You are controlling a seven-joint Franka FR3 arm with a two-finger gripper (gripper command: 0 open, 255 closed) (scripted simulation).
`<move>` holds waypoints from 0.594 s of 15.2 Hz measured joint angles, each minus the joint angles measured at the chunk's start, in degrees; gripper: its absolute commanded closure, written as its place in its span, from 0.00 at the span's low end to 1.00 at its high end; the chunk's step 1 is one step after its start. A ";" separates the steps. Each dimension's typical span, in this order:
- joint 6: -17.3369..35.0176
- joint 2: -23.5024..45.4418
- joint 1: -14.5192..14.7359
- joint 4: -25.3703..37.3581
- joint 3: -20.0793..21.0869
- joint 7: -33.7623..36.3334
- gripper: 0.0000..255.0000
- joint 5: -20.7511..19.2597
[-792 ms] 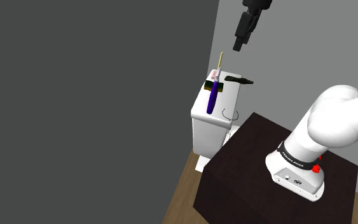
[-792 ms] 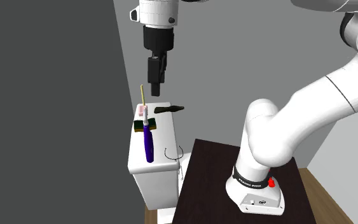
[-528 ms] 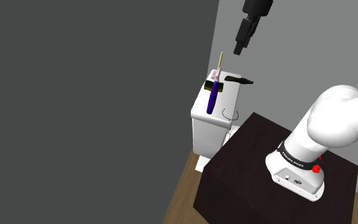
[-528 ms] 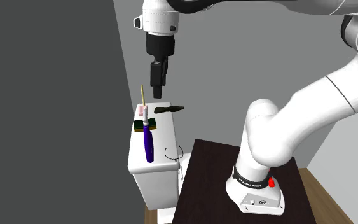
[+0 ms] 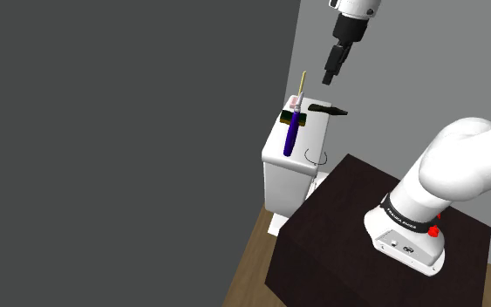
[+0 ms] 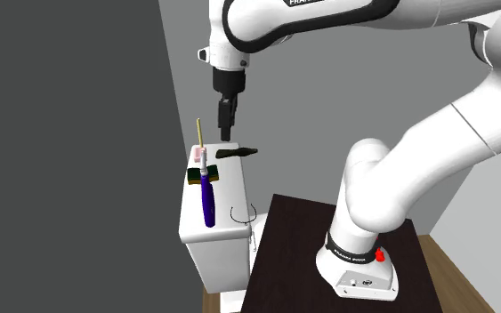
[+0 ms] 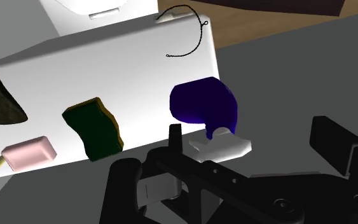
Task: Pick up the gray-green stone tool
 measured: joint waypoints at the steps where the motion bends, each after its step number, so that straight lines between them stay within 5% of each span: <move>1: 1.11 0.64 -0.46 -0.47 -1.07 -1.22 0.00 -0.58; 9: 12.47 10.67 -2.92 -1.93 -9.21 -10.60 0.00 -3.34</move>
